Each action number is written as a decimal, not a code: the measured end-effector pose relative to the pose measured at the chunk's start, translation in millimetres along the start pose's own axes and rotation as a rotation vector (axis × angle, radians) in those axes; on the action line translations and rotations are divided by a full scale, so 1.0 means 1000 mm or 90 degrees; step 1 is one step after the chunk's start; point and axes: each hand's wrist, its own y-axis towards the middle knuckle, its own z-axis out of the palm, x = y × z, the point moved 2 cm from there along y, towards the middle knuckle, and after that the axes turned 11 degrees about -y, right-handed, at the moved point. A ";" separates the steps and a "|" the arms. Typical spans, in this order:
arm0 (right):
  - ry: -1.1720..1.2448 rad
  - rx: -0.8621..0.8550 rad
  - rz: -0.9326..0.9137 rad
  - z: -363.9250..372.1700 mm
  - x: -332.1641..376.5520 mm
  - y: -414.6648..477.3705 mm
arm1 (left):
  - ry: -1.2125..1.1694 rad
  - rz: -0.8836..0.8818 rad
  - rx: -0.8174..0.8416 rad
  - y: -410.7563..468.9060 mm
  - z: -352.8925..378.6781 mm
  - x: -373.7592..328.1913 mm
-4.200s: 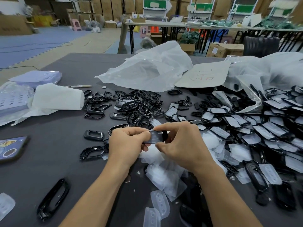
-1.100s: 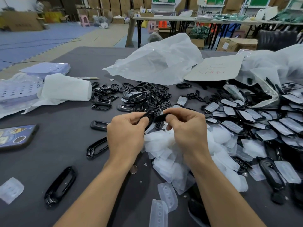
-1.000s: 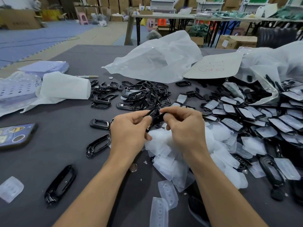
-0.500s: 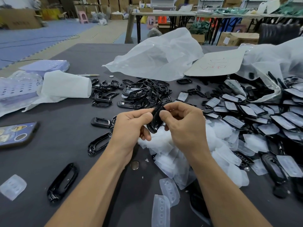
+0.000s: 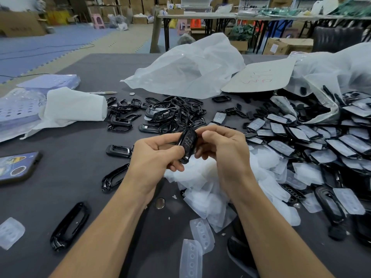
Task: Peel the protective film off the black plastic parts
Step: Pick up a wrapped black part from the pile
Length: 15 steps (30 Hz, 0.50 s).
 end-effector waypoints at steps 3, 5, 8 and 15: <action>-0.027 0.000 0.003 0.000 -0.002 0.002 | 0.007 -0.007 -0.015 0.000 0.000 0.001; -0.068 -0.004 0.004 0.002 -0.004 0.003 | 0.017 -0.011 -0.030 0.000 0.001 0.001; -0.108 -0.009 0.007 0.002 -0.007 0.003 | 0.049 -0.015 -0.049 -0.001 0.004 0.004; -0.113 0.010 -0.001 0.000 -0.008 0.003 | 0.063 -0.042 -0.063 -0.002 0.006 0.008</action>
